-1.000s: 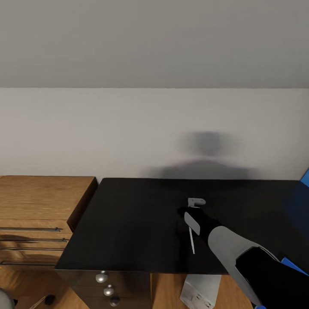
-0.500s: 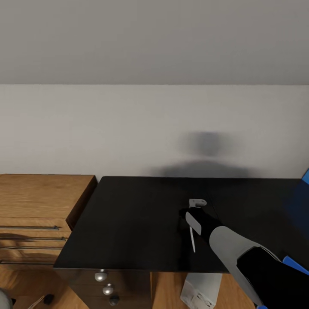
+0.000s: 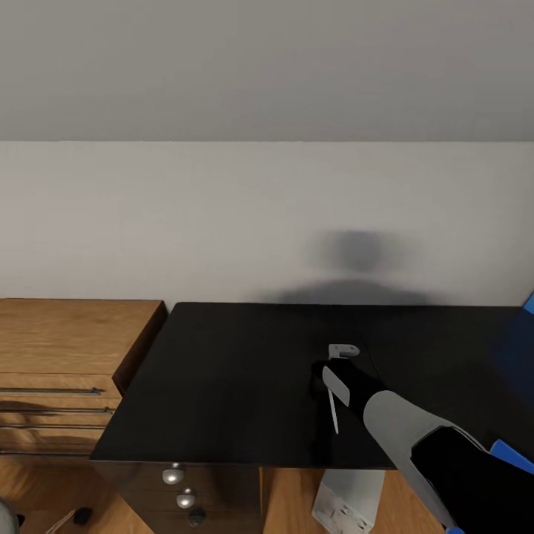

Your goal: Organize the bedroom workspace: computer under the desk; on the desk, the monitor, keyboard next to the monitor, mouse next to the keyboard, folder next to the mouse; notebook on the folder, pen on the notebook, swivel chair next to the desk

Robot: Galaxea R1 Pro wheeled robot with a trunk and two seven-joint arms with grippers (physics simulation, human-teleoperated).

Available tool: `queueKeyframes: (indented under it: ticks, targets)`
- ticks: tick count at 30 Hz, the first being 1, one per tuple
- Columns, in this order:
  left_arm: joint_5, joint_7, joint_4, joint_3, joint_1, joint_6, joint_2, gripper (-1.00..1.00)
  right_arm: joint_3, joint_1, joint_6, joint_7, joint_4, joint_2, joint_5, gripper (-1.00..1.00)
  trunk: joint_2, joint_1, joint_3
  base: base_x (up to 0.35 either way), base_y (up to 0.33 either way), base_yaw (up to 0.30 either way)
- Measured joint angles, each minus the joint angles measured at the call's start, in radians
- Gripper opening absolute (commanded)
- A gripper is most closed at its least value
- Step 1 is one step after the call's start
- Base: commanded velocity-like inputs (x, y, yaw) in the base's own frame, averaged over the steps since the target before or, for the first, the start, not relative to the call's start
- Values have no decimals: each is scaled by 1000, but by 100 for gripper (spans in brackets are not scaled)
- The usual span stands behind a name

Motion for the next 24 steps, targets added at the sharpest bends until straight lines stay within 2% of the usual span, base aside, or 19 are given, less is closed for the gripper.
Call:
queueKeyframes:
  ticks: [24]
  targets:
    - [0,0,0,4,0,-1,-1,100,3,-1,70,-11,-25,7,16,100,0,0,0,0,0,0]
